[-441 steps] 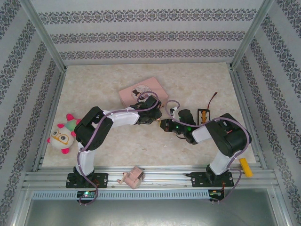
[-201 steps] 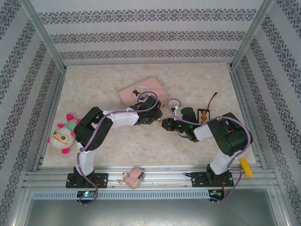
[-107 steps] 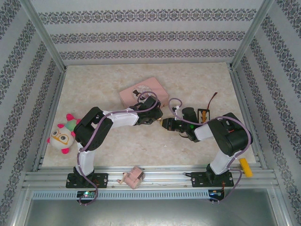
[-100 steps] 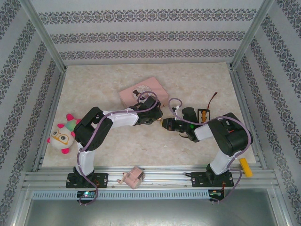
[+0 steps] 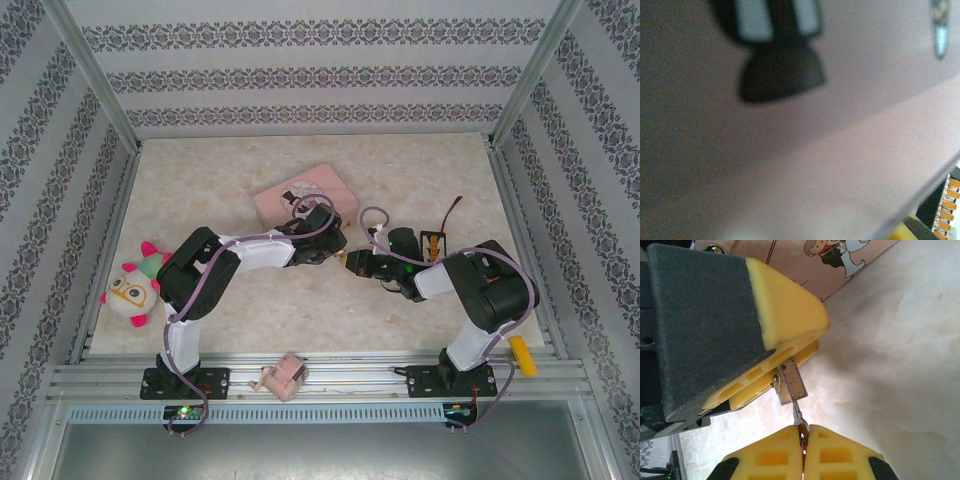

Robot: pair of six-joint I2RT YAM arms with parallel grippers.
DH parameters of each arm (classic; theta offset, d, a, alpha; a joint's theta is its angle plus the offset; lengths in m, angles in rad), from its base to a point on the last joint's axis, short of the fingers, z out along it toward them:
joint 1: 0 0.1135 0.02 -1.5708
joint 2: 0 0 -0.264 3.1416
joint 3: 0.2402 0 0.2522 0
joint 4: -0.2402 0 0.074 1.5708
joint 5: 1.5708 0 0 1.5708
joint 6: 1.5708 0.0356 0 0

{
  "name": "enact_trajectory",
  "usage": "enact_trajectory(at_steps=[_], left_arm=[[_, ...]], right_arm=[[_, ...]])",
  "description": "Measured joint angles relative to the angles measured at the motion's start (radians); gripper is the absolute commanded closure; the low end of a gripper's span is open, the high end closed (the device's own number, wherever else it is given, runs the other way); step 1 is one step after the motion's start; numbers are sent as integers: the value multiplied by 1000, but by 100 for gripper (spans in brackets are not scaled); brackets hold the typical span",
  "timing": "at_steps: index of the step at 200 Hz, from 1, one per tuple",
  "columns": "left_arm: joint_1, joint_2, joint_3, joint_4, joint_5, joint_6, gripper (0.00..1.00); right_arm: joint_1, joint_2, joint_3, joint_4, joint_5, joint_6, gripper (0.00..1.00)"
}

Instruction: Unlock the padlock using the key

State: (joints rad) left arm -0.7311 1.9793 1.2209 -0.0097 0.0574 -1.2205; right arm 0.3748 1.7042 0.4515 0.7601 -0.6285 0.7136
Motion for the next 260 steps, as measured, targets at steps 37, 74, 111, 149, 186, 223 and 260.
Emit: enact_trajectory(at_steps=[37, 74, 111, 149, 186, 223, 260], left_arm=[[0, -3, -8, 13, 4, -4, 94], [0, -6, -17, 29, 9, -12, 94], [2, -6, -17, 33, 10, -14, 94], [5, -6, -17, 38, 14, -15, 94], [7, -6, -17, 39, 14, -15, 95], [7, -6, -17, 42, 14, -16, 95], [7, -6, -22, 50, 13, -16, 95]], right_arm=[[-7, 0, 0, 3, -16, 22, 100], [-17, 1, 0, 10, -37, 52, 100], [-24, 19, 0, 39, -56, 82, 100], [-32, 27, 0, 60, -71, 104, 100], [-34, 45, 0, 89, -81, 135, 100], [-44, 87, 7, 152, -100, 180, 100], [-51, 124, 8, 206, -126, 217, 100]])
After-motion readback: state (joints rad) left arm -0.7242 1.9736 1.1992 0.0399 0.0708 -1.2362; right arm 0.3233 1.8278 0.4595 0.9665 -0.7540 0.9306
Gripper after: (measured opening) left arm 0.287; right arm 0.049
